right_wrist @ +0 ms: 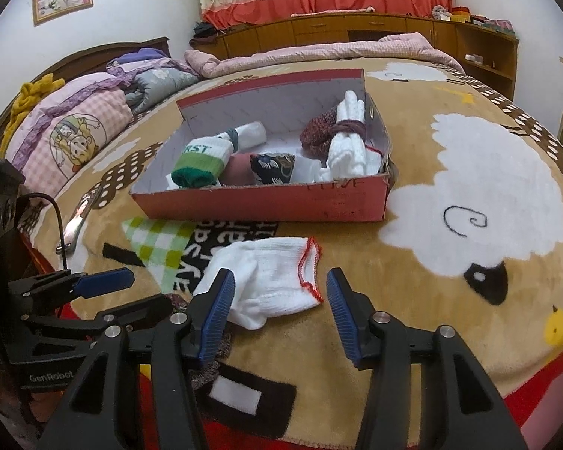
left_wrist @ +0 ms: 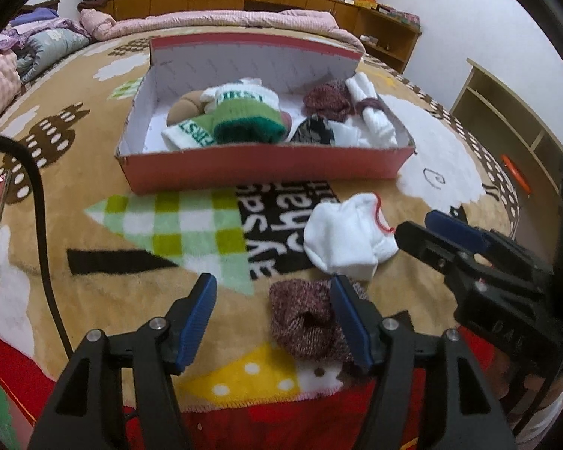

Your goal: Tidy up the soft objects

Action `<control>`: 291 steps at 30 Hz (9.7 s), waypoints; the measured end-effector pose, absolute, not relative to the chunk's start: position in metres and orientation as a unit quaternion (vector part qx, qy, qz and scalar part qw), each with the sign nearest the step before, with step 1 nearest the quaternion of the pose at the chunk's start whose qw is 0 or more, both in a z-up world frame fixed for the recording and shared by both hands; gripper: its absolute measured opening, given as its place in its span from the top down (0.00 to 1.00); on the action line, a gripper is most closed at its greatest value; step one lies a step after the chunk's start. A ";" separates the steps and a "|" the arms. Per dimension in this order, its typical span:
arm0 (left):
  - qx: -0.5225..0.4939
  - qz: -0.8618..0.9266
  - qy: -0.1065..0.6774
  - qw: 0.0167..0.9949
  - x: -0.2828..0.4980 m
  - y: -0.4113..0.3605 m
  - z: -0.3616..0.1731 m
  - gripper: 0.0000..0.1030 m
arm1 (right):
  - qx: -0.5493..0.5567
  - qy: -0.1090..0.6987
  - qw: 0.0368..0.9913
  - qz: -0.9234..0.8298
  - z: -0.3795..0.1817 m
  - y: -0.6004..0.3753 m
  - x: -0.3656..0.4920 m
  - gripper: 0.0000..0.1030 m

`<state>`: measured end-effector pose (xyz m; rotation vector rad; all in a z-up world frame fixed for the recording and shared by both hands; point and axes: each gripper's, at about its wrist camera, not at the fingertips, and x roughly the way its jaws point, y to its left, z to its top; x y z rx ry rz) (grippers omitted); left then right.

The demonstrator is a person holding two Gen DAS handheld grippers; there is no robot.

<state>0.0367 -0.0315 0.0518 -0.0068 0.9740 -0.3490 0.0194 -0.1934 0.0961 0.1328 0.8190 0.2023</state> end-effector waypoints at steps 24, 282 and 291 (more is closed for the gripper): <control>-0.020 -0.210 0.493 0.844 0.037 -0.043 0.022 0.25 | 0.070 0.421 0.900 0.092 0.084 -0.193 0.024 0.43; -0.024 -0.077 0.451 0.889 0.098 -0.030 0.044 0.32 | 0.078 0.386 0.915 0.081 0.086 -0.181 0.065 0.43; -0.022 -0.074 0.452 0.889 0.097 -0.027 0.042 0.32 | 0.079 0.387 0.915 0.081 0.086 -0.181 0.064 0.43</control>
